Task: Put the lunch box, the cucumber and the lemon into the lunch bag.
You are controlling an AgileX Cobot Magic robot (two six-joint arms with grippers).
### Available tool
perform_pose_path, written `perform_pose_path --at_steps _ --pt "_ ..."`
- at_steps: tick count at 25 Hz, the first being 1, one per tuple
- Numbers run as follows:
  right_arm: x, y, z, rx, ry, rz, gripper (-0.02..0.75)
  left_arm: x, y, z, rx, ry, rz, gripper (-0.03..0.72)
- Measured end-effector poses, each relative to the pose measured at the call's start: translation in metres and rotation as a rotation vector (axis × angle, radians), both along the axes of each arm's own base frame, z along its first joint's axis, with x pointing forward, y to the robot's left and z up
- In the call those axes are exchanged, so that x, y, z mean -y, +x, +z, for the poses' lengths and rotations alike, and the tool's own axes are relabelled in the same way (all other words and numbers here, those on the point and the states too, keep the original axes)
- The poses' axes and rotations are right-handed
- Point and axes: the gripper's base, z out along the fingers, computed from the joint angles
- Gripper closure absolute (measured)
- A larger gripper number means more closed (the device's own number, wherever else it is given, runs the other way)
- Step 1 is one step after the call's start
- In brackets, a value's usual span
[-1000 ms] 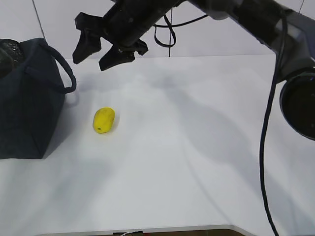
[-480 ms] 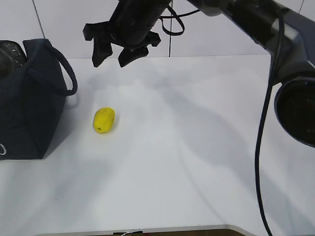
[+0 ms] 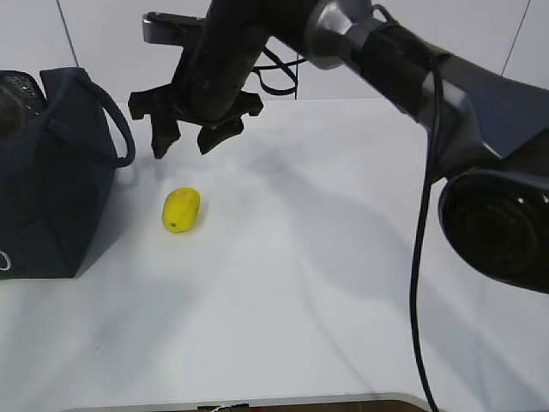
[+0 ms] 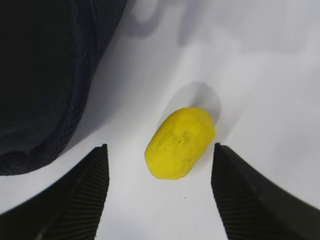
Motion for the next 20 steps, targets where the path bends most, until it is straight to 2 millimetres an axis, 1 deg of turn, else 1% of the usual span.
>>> perform_pose_path --at_steps 5,10,16,20 --pt "-0.011 -0.004 -0.016 -0.016 -0.036 -0.004 0.225 0.000 0.000 0.000 0.000 0.000 0.000 0.690" --pt "-0.013 0.000 -0.035 -0.041 -0.074 -0.043 0.225 0.000 0.000 0.000 0.000 0.000 0.000 0.690" --pt "-0.016 -0.002 -0.040 -0.039 -0.092 -0.046 0.225 0.000 0.000 0.000 0.000 0.000 0.000 0.690" --pt "-0.015 0.000 -0.049 -0.041 -0.120 -0.058 0.225 0.000 0.000 0.000 0.000 0.000 0.000 0.690"
